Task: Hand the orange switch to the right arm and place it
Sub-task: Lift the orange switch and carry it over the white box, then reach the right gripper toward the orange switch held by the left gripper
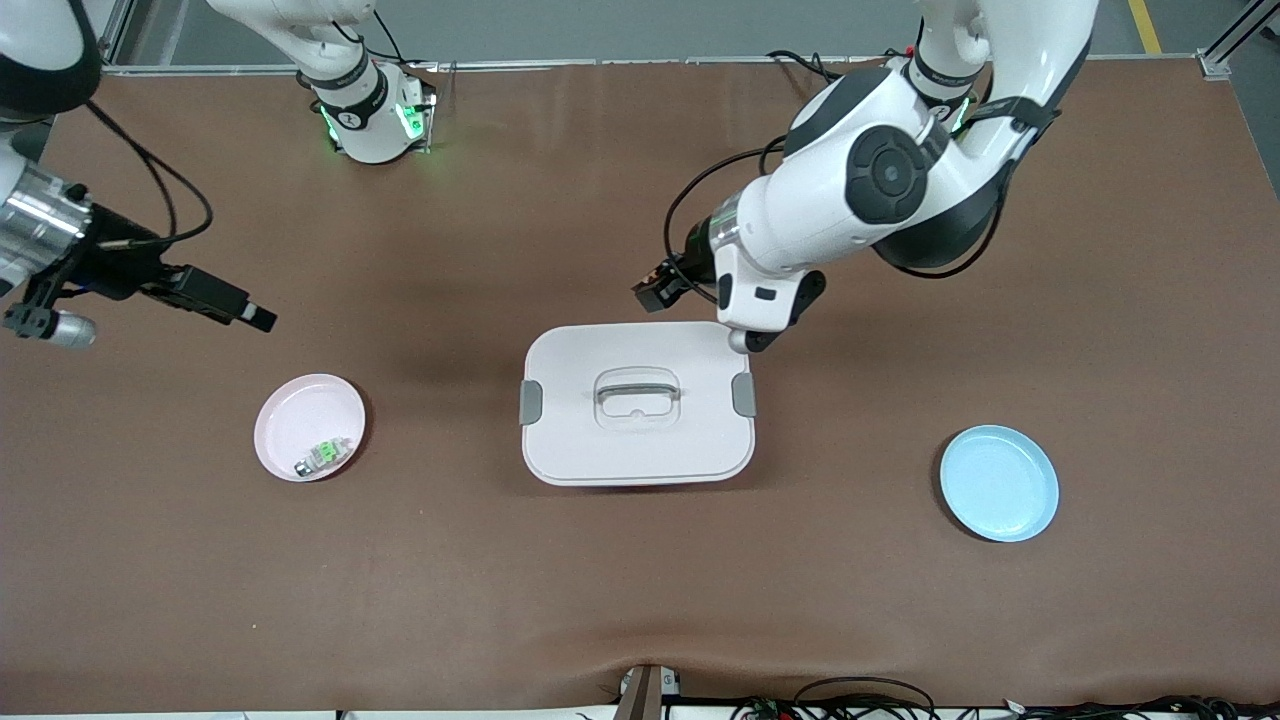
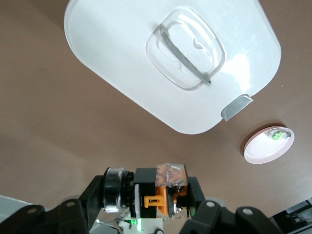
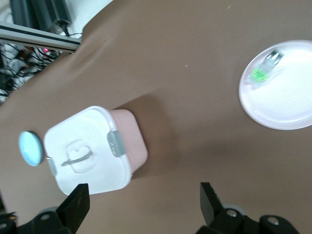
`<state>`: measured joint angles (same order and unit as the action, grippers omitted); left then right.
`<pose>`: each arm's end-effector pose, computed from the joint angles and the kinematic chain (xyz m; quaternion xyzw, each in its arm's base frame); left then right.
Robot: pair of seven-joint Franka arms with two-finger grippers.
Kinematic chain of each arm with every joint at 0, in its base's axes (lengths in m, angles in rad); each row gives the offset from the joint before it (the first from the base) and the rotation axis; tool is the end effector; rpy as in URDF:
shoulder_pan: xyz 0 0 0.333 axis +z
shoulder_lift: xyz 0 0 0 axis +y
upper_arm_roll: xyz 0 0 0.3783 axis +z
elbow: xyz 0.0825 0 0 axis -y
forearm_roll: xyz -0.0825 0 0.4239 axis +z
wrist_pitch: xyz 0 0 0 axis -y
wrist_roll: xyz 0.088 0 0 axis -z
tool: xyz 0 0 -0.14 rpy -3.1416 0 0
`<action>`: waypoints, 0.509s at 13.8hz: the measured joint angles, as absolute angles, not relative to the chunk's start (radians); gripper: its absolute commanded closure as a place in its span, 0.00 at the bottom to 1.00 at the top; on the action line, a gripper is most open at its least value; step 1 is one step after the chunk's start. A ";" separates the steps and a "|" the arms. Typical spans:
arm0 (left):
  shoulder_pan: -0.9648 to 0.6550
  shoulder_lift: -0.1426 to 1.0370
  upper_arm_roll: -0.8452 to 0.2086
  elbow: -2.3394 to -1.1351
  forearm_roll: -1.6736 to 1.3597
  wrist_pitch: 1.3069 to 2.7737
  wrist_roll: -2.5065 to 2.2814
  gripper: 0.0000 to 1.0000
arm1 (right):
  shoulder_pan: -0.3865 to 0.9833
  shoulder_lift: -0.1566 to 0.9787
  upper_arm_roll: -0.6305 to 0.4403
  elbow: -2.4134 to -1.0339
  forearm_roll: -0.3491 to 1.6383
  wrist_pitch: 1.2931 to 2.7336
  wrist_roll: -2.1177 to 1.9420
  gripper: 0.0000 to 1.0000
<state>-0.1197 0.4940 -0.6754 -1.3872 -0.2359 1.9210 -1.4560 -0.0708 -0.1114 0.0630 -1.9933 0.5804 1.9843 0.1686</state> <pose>0.5864 -0.4863 0.5150 0.8856 0.3798 -0.2031 0.1741 0.5757 0.0477 0.5506 -0.9452 0.1854 -0.0280 0.2673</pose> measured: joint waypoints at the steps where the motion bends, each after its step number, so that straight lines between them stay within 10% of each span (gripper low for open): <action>1: -0.130 0.504 -0.675 -1.386 -0.242 1.947 -1.500 1.00 | -0.053 -0.148 0.065 -2.061 0.625 2.040 0.182 0.00; 7: -0.196 0.551 -0.675 -1.368 -0.244 2.082 -1.696 1.00 | 0.226 -0.264 0.077 -2.327 0.894 2.472 0.317 0.00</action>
<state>-0.1964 0.5513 -0.6754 -1.3678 -0.2437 2.0818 -1.6962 0.2264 -0.2635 0.0769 -2.3274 0.8940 2.4723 0.3166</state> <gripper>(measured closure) 0.278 0.000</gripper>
